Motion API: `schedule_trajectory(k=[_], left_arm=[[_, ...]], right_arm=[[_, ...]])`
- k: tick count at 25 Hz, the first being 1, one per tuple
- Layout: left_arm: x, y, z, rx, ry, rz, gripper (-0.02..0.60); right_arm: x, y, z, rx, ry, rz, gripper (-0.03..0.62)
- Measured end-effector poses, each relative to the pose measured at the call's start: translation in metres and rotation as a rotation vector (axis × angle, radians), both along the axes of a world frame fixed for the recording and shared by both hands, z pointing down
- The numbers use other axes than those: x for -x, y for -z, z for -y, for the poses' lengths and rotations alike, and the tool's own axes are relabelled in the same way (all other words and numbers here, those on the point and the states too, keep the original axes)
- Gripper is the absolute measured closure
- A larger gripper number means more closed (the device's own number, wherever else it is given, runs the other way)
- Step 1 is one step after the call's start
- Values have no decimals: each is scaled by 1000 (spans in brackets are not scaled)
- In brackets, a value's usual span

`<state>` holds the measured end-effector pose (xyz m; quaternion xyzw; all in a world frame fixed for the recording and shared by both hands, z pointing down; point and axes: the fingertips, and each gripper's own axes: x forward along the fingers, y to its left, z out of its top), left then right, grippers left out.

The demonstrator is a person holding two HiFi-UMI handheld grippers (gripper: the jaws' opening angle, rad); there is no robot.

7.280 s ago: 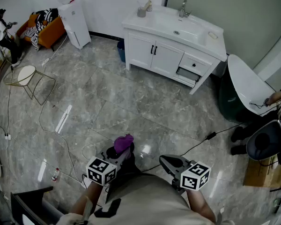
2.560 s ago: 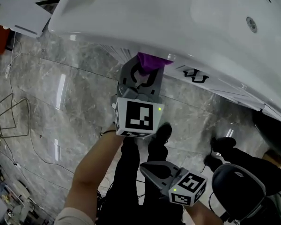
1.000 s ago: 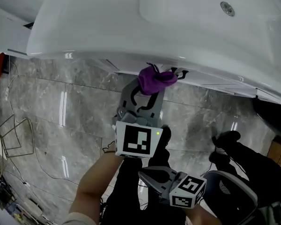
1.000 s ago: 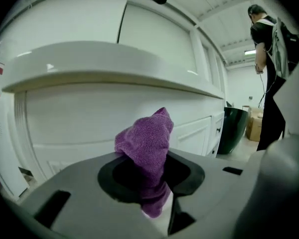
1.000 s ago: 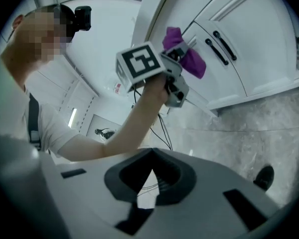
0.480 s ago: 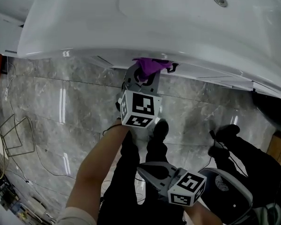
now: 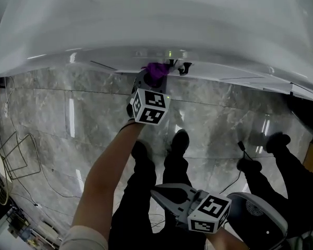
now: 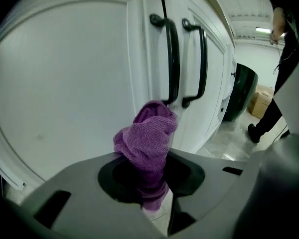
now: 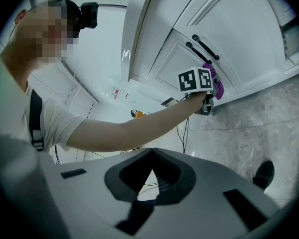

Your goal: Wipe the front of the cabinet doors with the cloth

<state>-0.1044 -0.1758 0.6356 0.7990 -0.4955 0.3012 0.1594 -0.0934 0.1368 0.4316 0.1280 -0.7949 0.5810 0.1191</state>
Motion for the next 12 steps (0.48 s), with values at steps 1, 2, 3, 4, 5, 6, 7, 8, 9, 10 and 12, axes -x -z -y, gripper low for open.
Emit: schedule_trajectory(k=[1, 2, 3, 4, 5, 6, 7, 8, 9, 10, 12], left_arm=[[-1, -15, -1, 22, 0, 12, 463], [-1, -31, -2, 46, -1, 23, 463], [-1, -47, -4, 70, -3, 36, 463], [-1, -62, -4, 92, -6, 50, 463], [-1, -76, -5, 112, -10, 68, 463], [0, -91, -6, 133, -14, 87, 463], [1, -105, -7, 154, -20, 107, 463], [1, -119, -9, 178, -28, 125, 463], [0, -131, -11, 204, -37, 138, 462], [-1, -141, -12, 227, -45, 147, 462], [-2, -150, -14, 258, -54, 156, 462]], right_arm=[[-2, -3, 1, 8, -11, 10, 585], [-3, -7, 2, 14, -23, 20, 585], [-4, -10, 4, 15, -35, 27, 585], [-5, -14, 6, 12, -45, 31, 585], [-6, -18, 7, 9, -54, 33, 585], [-8, -22, 8, 7, -60, 32, 585], [-9, -26, 9, 8, -67, 31, 585], [-10, -29, 9, 9, -73, 29, 585], [-12, -32, 9, 11, -77, 24, 585], [-13, -35, 8, 11, -78, 16, 585], [-14, -38, 5, 10, -74, -5, 585]])
